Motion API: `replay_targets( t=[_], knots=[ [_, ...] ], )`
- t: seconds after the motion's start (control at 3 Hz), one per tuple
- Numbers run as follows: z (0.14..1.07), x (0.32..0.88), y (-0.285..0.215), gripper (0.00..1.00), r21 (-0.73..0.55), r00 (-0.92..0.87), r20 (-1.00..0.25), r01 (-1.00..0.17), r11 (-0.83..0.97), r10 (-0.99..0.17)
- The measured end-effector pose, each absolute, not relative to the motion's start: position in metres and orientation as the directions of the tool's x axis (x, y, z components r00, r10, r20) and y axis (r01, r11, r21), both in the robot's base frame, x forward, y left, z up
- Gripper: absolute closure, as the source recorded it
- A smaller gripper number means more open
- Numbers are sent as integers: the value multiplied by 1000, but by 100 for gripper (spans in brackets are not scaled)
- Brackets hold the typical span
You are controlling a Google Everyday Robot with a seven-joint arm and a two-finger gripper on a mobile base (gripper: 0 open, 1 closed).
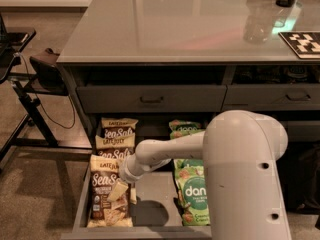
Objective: Pick brown chip bag from middle drawer and place on counter
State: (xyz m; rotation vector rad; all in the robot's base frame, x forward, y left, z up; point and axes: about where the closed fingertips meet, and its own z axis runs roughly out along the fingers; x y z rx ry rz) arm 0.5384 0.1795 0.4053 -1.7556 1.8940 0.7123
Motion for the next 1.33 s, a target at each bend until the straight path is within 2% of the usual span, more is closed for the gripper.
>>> replay_targets(
  t=[1.0, 1.33],
  knots=[
    [406, 538, 180, 87, 64, -81, -646, -997, 52, -759],
    [413, 538, 180, 100, 64, -81, -646, -997, 52, -759]
  ],
)
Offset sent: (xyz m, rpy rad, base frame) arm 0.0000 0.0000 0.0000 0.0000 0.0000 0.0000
